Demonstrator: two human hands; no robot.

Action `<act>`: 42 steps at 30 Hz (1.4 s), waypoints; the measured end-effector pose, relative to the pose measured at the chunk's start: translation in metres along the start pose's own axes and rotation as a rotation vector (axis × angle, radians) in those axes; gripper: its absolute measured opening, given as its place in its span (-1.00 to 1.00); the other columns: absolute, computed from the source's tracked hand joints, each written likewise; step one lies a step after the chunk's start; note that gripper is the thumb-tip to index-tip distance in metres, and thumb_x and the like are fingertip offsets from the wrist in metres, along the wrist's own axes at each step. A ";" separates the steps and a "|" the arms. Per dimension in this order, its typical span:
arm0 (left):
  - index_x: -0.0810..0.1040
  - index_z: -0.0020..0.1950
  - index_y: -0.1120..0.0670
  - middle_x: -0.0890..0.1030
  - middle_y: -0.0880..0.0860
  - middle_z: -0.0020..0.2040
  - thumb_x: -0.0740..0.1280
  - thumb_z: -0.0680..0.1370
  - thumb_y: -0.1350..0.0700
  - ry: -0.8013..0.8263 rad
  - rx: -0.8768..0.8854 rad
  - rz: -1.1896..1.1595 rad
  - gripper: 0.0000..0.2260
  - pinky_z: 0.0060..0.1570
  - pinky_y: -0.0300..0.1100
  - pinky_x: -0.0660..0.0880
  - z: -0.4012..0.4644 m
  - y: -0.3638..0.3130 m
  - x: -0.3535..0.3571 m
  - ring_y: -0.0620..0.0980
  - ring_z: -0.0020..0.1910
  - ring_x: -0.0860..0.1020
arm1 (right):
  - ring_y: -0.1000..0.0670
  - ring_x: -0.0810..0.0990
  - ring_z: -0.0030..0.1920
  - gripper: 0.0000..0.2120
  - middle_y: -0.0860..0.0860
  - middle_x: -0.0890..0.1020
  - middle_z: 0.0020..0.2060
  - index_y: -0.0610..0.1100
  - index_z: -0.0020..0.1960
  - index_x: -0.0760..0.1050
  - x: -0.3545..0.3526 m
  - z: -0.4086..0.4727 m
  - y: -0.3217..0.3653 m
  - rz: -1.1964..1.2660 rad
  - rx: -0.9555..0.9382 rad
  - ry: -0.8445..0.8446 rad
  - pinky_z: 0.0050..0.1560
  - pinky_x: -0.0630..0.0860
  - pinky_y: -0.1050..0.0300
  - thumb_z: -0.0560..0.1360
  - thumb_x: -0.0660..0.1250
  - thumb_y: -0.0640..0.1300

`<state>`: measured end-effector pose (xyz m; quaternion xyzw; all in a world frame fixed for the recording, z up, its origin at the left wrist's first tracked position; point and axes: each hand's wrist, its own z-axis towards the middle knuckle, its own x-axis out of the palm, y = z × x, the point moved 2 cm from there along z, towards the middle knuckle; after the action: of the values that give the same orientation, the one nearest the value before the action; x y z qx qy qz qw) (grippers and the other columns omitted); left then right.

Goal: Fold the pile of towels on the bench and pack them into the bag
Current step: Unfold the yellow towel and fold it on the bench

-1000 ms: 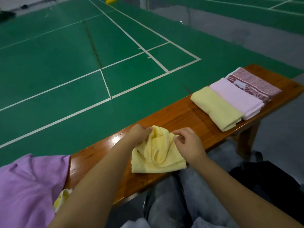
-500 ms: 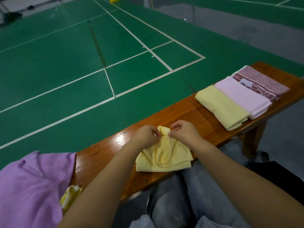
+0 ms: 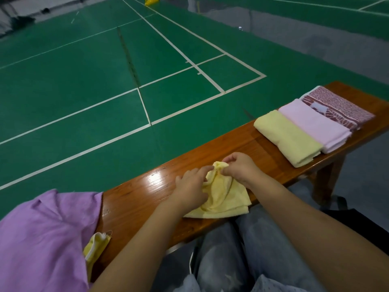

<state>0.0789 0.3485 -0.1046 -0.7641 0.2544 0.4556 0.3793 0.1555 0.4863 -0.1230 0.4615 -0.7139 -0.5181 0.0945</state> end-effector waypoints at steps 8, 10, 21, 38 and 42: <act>0.56 0.10 0.04 0.49 -0.05 0.00 0.29 0.48 0.30 -0.429 0.022 -0.008 -0.74 0.04 -0.17 0.29 -0.021 0.036 0.002 0.02 0.09 0.43 | 0.17 0.39 -0.29 -0.81 0.12 0.43 -0.28 -0.04 -0.05 0.46 -0.029 -0.027 -0.004 -0.271 -0.321 -0.205 -0.38 0.26 0.30 0.47 0.31 -0.33; 0.54 -0.02 0.06 0.45 -0.06 -0.09 0.33 0.47 0.28 -0.429 0.025 -0.030 -0.84 -0.15 -0.24 0.25 -0.027 0.041 0.004 0.02 -0.02 0.42 | 0.17 0.39 -0.31 -0.82 0.12 0.44 -0.30 -0.04 -0.11 0.45 -0.032 -0.032 -0.016 -0.315 -0.330 -0.174 -0.37 0.27 0.30 0.46 0.33 -0.31; 0.42 -0.17 0.08 0.49 0.06 -0.14 0.38 0.52 0.07 -0.393 -0.227 -0.394 -0.82 -0.33 -0.29 0.35 -0.034 0.032 0.011 -0.07 -0.28 0.41 | 0.04 0.47 -0.20 -0.78 0.02 0.49 -0.19 -0.06 -0.23 0.40 -0.019 -0.049 -0.038 -0.310 -0.403 0.029 -0.21 0.42 0.22 0.43 0.45 -0.13; 0.53 0.11 -0.06 0.57 -0.03 -0.04 0.27 0.60 0.14 -0.402 -0.306 -0.613 -0.85 -0.16 -0.18 0.58 -0.051 0.036 0.012 -0.09 -0.11 0.55 | 0.00 0.48 -0.11 -0.99 0.01 0.46 -0.10 -0.11 -0.07 0.47 -0.022 -0.050 -0.059 -0.371 -0.501 -0.237 -0.13 0.49 0.10 0.54 0.30 -0.19; 0.51 0.22 -0.06 0.62 0.11 0.06 0.25 0.62 0.17 -0.329 -0.390 -1.058 -0.78 -0.22 -0.20 0.58 -0.062 0.041 0.022 -0.01 -0.10 0.62 | -0.02 0.49 -0.04 -0.97 0.00 0.44 -0.03 -0.18 -0.05 0.50 -0.017 -0.060 -0.073 -0.311 -0.543 -0.208 -0.03 0.45 0.14 0.51 0.33 -0.24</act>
<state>0.0905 0.2737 -0.1202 -0.7620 -0.3121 0.3556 0.4422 0.2429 0.4574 -0.1503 0.4674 -0.4765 -0.7422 0.0606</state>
